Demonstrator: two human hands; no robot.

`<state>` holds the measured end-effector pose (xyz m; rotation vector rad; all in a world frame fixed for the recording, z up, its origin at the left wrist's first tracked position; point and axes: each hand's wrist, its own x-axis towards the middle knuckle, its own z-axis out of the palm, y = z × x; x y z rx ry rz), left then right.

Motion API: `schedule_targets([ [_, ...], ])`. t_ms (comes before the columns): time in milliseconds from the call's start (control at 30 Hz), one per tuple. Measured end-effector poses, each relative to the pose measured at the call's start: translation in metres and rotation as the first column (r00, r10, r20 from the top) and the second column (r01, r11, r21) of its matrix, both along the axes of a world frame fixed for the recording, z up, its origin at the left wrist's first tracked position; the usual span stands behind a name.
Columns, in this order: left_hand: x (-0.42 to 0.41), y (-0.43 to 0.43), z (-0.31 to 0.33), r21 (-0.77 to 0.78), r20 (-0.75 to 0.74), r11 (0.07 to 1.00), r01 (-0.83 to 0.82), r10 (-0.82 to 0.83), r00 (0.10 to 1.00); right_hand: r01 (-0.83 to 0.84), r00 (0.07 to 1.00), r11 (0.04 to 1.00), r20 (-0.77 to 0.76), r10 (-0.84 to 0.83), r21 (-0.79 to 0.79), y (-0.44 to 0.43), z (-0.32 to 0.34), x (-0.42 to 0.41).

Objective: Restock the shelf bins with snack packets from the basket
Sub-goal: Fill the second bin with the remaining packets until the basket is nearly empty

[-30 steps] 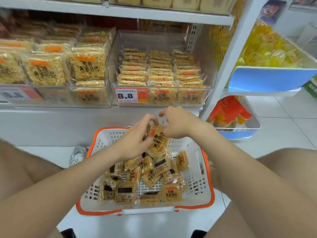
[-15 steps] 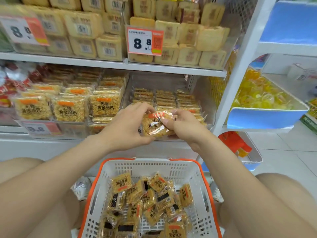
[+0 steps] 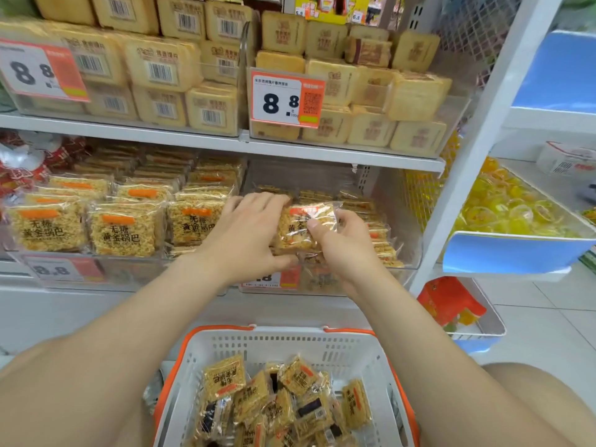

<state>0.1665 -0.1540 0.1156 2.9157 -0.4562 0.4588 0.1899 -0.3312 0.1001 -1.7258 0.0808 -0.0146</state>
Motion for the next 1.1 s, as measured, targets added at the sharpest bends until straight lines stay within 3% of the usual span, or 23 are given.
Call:
schedule_targets([
  [100, 0.011, 0.002, -0.004, 0.088, 0.022, 0.995, -0.048, 0.046, 0.999, 0.07, 0.994, 0.997, 0.081, -0.068, -0.022, 0.006, 0.0, 0.02],
  [400, 0.025, 0.012, -0.023, 0.355, -0.073, 0.926, -0.127, 0.163, 0.984, 0.119, 0.993, 0.988, 0.014, -0.119, -0.094, 0.036, -0.007, 0.09],
  [633, 0.025, 0.012, -0.02, 0.385, -0.037, 0.913, -0.132, 0.158, 0.987, 0.156, 0.985, 0.964, 0.112, -0.134, -0.216, 0.068, -0.004, 0.143],
  [833, 0.022, 0.007, -0.024, 0.389, -0.02, 0.909, -0.149, 0.17, 0.985, 0.21, 0.971, 0.813, 0.215, -0.107, -0.544, 0.08, -0.005, 0.167],
  [1000, 0.022, 0.01, -0.027, 0.383, -0.024, 0.912, -0.148, 0.17, 0.985, 0.346, 0.936, 0.728, 0.274, -0.221, -0.592, 0.087, -0.008, 0.178],
  [1100, 0.022, 0.008, -0.026, 0.376, -0.037, 0.914, -0.154, 0.181, 0.983, 0.346, 0.918, 0.695, 0.381, -0.111, -0.631, 0.092, -0.015, 0.181],
])
